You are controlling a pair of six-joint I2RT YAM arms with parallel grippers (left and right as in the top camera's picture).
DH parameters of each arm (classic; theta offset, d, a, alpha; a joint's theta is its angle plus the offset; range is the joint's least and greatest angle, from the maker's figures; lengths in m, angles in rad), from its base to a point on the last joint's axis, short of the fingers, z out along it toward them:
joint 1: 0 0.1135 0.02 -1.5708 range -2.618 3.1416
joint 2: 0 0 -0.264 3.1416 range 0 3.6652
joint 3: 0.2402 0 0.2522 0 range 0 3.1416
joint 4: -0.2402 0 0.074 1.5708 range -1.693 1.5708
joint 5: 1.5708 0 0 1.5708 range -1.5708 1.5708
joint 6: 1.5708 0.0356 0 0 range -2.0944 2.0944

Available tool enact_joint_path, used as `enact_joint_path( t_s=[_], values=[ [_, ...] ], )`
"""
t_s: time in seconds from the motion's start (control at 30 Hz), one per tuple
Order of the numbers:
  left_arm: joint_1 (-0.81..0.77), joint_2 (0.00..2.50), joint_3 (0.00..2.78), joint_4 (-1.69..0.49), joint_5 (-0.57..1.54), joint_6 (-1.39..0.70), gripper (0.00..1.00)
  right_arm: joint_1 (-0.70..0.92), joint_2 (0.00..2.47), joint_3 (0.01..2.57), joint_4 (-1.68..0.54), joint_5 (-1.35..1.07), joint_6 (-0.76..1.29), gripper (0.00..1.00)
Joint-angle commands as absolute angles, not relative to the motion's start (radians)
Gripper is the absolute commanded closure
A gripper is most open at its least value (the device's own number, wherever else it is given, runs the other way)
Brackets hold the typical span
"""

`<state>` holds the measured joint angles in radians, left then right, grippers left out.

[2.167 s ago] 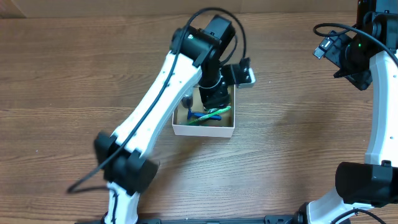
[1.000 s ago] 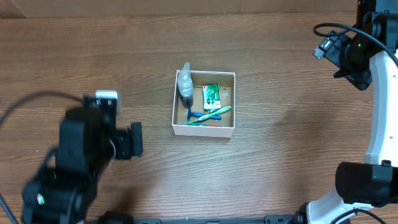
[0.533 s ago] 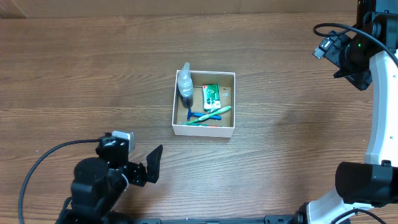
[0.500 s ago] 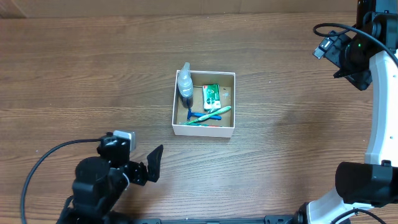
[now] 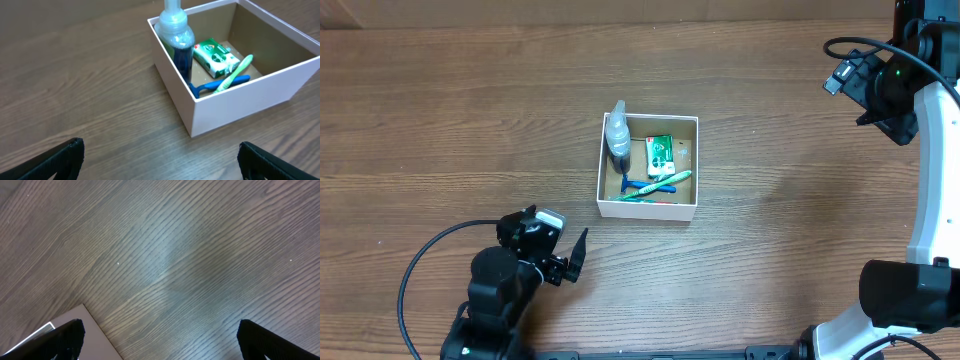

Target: Pack container

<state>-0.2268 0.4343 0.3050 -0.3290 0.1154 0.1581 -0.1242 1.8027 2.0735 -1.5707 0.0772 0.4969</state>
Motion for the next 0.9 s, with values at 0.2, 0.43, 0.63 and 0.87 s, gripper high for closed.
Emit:
enact_joint_path(
  t_s=[0.2,0.43,0.63,0.87],
  values=[
    [-0.107,0.274,0.101,-0.02,0.192,0.186,0.0,-0.126,1.794,2.082,-1.569,0.076,0.494,0.0],
    [-0.05,0.139,0.053,0.035,0.209,0.187,0.0,-0.126,1.794,2.082,-1.569,0.076,0.494,0.0],
    [0.006,0.084,0.051,0.023,0.207,0.188,0.0,-0.126,1.794,2.082,-1.569,0.076,0.494,0.0],
    [0.058,0.004,0.005,-0.008,0.222,0.187,0.0,-0.126,1.794,2.082,-1.569,0.076,0.494,0.0]
  ],
)
